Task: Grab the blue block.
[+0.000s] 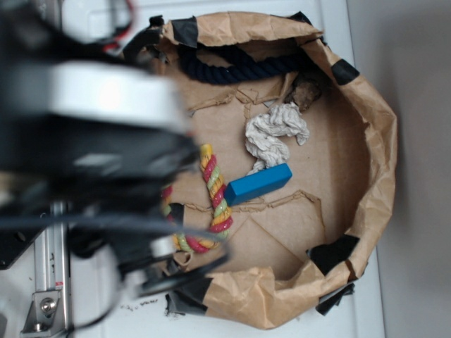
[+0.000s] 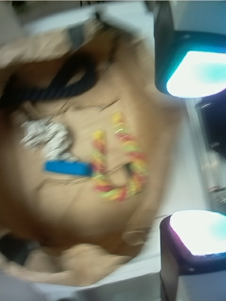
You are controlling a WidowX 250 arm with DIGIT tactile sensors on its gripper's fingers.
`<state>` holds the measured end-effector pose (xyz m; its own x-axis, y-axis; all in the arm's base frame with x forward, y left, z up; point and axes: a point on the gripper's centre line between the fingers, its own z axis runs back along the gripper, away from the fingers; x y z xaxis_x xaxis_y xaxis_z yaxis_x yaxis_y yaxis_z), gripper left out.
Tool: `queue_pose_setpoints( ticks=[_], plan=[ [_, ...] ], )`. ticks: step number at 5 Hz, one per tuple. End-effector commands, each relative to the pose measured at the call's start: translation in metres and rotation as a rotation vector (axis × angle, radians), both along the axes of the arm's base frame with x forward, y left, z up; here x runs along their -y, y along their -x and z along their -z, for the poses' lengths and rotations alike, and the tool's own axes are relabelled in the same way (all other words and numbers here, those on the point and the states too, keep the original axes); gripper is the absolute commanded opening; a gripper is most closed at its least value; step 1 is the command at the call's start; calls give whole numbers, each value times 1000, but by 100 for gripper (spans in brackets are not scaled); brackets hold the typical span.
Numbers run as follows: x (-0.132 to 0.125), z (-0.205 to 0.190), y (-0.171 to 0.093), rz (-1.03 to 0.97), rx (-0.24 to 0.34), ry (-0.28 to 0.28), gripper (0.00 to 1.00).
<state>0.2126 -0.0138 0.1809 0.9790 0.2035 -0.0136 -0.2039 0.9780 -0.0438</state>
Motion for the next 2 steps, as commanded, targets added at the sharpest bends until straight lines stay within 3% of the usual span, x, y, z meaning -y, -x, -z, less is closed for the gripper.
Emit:
queue_pose_setpoints(
  ticks=[1,2],
  plan=[
    [-29,67,-40,-34,55,73,100],
    [-1,100,-57,116,68,189,100]
  ],
)
